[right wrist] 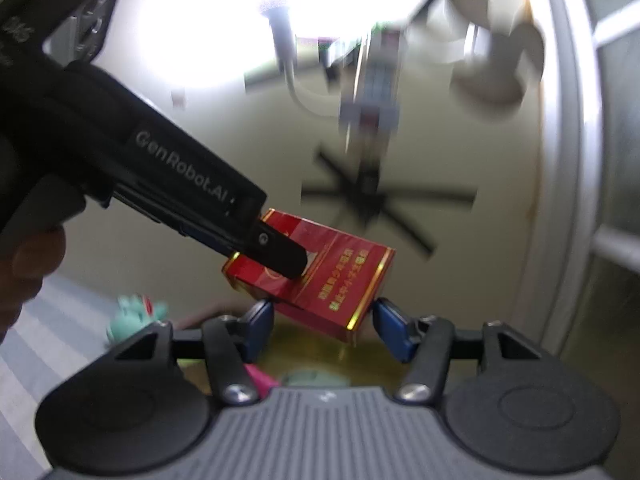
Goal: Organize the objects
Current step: 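Carry the red cigarette box into the pink tin and open the left gripper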
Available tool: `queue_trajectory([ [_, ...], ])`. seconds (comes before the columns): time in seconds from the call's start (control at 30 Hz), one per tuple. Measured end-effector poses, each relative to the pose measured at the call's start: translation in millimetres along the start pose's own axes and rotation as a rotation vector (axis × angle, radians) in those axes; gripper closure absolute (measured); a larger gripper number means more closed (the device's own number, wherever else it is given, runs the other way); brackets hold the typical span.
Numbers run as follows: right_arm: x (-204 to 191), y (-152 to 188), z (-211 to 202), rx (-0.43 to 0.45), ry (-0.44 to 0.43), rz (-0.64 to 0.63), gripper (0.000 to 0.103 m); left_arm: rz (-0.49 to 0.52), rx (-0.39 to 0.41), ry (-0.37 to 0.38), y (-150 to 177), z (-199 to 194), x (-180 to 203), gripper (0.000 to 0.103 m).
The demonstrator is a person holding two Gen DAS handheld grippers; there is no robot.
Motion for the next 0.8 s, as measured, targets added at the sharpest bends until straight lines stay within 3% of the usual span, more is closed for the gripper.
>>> queue_trajectory([
  [0.2,12.4,38.1,53.5,-0.174,0.065,-0.046,0.045,-0.098,-0.101,0.019,30.8,66.5,-19.8,0.057],
  [0.37,12.3,48.8,56.5,-0.179,0.045,-0.043,0.038,-0.122,-0.134,0.024,40.2,82.1,-24.7,0.055],
  [0.47,10.1,44.9,46.3,-0.166,0.036,-0.012,0.037,-0.110,-0.135,0.003,41.0,78.4,-24.9,0.055],
  [0.8,-3.7,41.3,-25.3,-0.104,0.038,0.042,0.037,-0.039,-0.099,-0.058,55.2,10.1,-16.3,0.055],
])
Point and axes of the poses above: each gripper's, at about its wrist camera, not at the fingertips, and z roughly the way its jaws point, x to its right, y to its underside, the point moved 10 cm from there along z, roughly the way its jaws point, and after that the axes turned 15 degrees about z, right-handed, at the moved point
